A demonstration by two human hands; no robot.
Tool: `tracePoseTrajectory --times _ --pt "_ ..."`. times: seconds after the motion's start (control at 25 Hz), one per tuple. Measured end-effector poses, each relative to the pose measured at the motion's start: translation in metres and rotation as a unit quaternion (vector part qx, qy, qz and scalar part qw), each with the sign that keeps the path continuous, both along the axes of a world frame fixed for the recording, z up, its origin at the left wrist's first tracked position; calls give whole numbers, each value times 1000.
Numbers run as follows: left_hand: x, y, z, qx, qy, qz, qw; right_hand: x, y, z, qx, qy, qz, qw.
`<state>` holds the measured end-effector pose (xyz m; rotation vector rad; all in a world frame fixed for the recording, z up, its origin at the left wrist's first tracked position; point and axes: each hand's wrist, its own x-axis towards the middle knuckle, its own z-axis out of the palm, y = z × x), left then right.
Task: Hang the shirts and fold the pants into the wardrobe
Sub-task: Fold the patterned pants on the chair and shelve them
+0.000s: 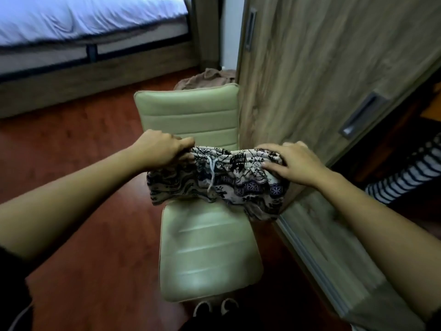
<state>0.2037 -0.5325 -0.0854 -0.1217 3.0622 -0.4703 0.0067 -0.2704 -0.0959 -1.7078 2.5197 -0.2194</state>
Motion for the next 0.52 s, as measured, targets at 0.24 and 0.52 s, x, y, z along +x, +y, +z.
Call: tracePoseTrajectory --times 0.24,0.52 --pt "-20 27 40 128 79 7 989 -5 -5 25 2 -12 42 999" --pt "-2 22 41 -4 166 -106 980 19 -19 46 -13 194 74 978"
